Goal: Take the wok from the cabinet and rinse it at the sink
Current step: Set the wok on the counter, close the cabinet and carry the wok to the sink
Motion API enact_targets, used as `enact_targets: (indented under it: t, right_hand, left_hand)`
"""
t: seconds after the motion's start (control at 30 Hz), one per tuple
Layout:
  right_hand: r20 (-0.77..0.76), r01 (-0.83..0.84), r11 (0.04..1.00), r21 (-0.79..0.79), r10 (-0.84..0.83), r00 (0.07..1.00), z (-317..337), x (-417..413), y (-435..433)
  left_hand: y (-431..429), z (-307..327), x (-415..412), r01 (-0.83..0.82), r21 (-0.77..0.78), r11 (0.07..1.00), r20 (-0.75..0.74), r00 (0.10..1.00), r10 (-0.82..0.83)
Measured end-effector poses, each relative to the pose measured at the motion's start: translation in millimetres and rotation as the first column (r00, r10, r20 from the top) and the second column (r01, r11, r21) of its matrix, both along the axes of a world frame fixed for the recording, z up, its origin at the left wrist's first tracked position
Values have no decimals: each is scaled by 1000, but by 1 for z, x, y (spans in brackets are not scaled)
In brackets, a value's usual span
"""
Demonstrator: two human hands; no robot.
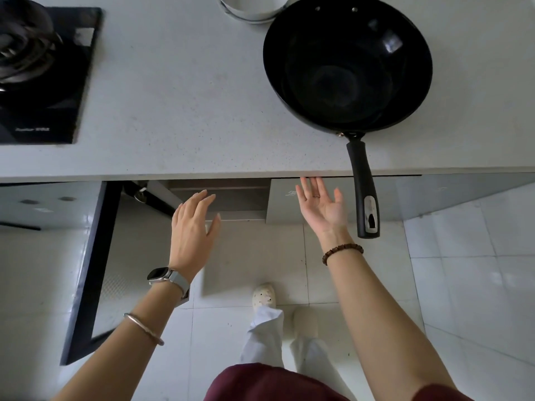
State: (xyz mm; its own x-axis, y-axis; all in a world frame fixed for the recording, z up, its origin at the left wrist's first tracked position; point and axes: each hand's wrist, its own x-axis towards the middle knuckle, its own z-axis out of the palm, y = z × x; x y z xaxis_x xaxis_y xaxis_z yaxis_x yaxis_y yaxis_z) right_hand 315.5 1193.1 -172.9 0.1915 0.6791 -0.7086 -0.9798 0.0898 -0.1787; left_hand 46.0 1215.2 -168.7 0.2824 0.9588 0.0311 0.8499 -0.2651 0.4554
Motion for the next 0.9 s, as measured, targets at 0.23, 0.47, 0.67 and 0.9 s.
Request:
enact_targets:
  t: [0.23,0.47,0.67,0.9]
  right_hand:
    - [1,-32,999,-40,32,999,0,1,-1]
    - [-73,-59,997,-44,56,996,15,-25,-66]
    - [-95,-55,997,-54,49,994,32,-38,-130]
    - [-14,-279,954,-107,279,960,40,-67,-143]
  left_hand:
    - [1,15,-14,-20,39,999,-4,1000,20]
    - [-34,35,-34,-145,14,989,22,989,145]
    - [-80,47,-67,-263,31,964,49,964,262]
    - [-125,42,-112,-404,-35,914,62,912,405]
